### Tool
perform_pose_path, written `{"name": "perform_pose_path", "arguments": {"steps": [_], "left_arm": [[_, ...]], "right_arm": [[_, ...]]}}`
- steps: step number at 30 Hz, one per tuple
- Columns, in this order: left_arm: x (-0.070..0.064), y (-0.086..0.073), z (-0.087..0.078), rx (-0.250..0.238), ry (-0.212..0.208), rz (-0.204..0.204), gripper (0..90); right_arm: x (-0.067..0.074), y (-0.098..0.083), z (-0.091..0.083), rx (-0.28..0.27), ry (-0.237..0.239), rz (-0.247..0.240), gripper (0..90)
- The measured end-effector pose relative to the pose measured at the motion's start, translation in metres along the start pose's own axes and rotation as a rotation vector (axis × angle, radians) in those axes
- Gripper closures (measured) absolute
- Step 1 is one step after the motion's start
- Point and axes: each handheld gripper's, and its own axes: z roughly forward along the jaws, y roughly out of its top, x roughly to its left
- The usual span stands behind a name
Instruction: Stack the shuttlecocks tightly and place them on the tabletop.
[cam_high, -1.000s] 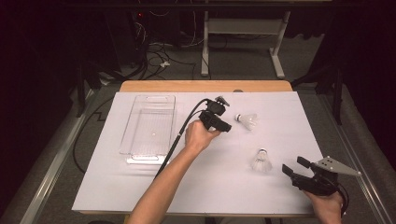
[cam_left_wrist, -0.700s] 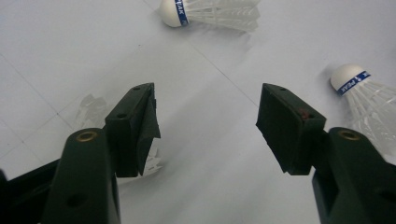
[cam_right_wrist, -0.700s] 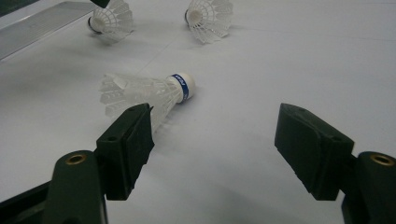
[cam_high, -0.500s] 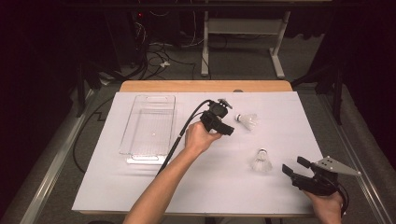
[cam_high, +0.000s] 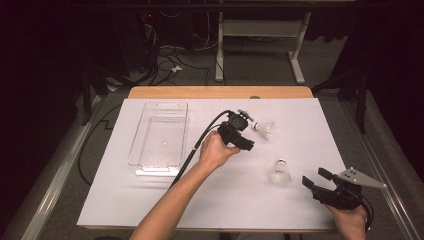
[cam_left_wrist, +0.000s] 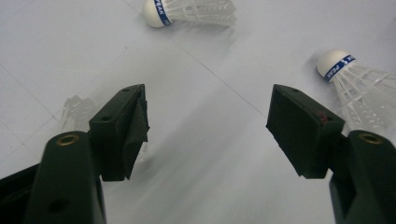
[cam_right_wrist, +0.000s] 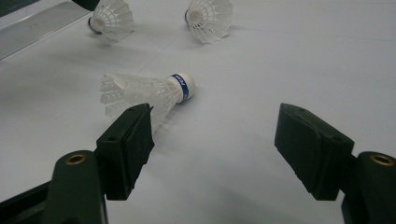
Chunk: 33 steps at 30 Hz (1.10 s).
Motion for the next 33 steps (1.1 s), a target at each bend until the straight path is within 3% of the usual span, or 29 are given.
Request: {"name": "perform_pose_path", "arguments": {"steps": [25, 33], "left_arm": [[-0.008, -0.021, 0.001, 0.008, -0.059, -0.009, 26.8], [-0.012, -0.023, 0.002, 0.016, -0.067, 0.008, 27.8]], "right_arm": [[0.0, 0.0, 0.001, 0.003, -0.004, -0.003, 28.4], [0.0, 0.0, 0.001, 0.004, -0.004, -0.003, 28.4]]}}
